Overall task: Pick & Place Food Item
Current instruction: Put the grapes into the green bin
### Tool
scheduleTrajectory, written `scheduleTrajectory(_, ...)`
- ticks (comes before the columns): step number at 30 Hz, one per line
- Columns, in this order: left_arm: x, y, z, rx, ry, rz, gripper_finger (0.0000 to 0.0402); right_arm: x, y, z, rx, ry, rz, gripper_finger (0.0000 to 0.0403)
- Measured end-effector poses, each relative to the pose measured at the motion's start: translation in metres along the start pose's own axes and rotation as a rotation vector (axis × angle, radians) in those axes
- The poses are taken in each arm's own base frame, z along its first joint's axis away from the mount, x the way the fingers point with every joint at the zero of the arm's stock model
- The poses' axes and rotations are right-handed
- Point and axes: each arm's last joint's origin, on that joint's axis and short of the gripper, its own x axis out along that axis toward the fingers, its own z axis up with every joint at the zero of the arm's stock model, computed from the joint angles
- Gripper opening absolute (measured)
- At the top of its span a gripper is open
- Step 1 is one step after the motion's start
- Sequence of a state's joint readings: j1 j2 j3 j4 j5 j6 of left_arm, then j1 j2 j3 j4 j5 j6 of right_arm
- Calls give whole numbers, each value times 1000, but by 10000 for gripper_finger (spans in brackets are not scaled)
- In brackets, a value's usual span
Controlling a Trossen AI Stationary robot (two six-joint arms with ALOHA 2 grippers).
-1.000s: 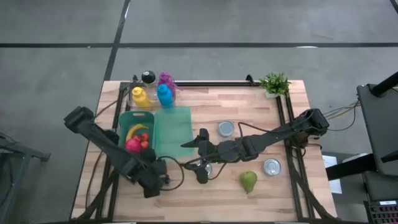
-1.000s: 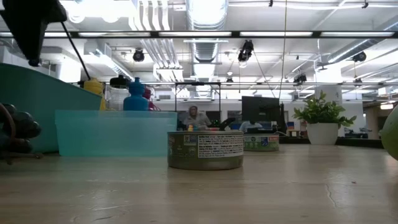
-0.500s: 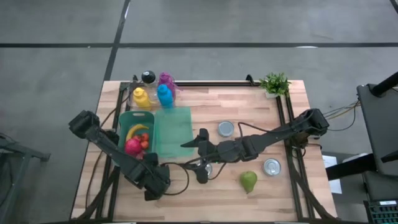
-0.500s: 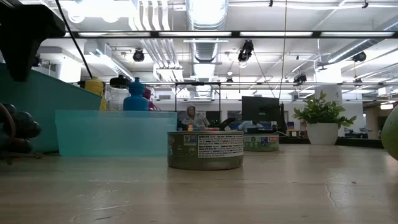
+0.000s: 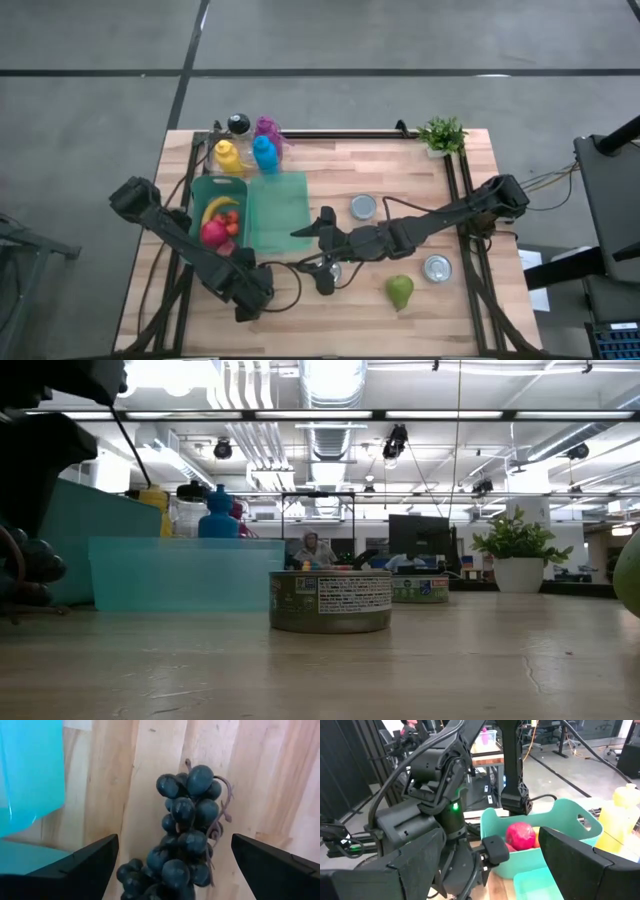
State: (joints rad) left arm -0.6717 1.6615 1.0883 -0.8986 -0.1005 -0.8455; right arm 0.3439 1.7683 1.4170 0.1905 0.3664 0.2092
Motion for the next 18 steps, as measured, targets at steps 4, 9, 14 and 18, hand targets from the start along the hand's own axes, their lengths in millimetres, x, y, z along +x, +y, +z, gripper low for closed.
scheduleTrajectory(4, 4, 0, -1, -12, -22, -9, 393, 0, 0, 0, 0, 0, 0, 329)
scheduleTrajectory(9, 2, -1, -1, -8, -6, -4, 393, 0, 0, 0, 0, 0, 0, 329)
scheduleTrajectory(14, -8, -3, 2, 4, 12, 2, 393, 0, 0, 0, 0, 0, 0, 329)
scheduleTrajectory(18, -16, -4, 4, 6, 18, 15, 393, 0, 0, 0, 0, 0, 0, 329)
